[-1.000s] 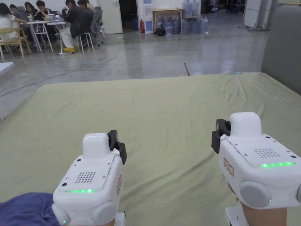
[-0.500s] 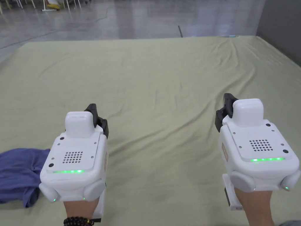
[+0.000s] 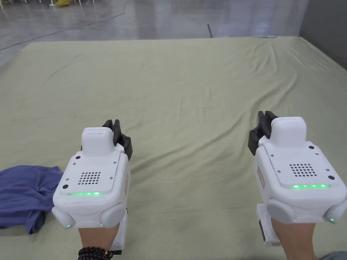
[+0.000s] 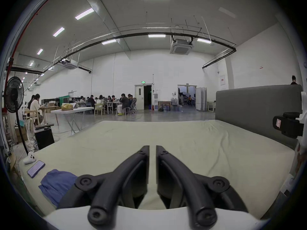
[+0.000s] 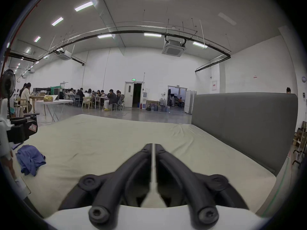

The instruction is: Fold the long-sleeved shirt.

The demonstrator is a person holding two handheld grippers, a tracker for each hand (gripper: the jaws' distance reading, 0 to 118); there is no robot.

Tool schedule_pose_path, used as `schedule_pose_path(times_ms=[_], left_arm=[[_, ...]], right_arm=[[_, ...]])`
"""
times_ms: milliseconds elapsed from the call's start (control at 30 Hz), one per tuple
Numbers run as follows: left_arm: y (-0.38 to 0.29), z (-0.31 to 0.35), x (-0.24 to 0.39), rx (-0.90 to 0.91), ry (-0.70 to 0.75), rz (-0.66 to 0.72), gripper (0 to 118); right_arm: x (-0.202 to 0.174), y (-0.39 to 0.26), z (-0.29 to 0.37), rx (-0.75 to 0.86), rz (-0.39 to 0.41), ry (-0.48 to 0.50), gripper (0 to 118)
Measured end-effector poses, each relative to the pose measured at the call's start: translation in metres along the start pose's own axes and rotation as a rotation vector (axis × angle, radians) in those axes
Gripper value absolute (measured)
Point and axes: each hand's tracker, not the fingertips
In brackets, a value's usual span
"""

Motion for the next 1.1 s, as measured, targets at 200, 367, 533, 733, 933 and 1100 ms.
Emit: schedule_pose_path(times_ms=[200, 367, 533, 733, 933, 1100], left_arm=[[-0.002, -0.004, -0.001, 0.009, -0.025, 0.001, 118], [-0.009, -0.005, -0.001, 0.038, -0.007, -0.034, 118], [-0.012, -0.004, -0.007, 0.039, 0.006, 0.008, 118], [-0.017, -0.002, -0.009, 0.041, 0.031, -0.004, 118], [-0.015, -0.001, -0.007, 0.021, 0.02, -0.024, 118], [-0.013, 0.0, -0.004, 0.018, 0.016, -0.013, 118]], right_arm=[[0.002, -0.007, -0.006, 0.004, -0.039, 0.001, 118], [-0.002, -0.01, -0.01, 0.025, -0.008, 0.013, 118], [-0.011, -0.02, -0.012, 0.064, 0.073, -0.012, 118], [-0.01, -0.014, -0.01, 0.04, 0.017, 0.007, 118], [-0.008, -0.014, -0.007, 0.06, 0.006, 0.014, 118], [-0.006, -0.01, -0.006, 0.061, -0.004, 0.015, 118]])
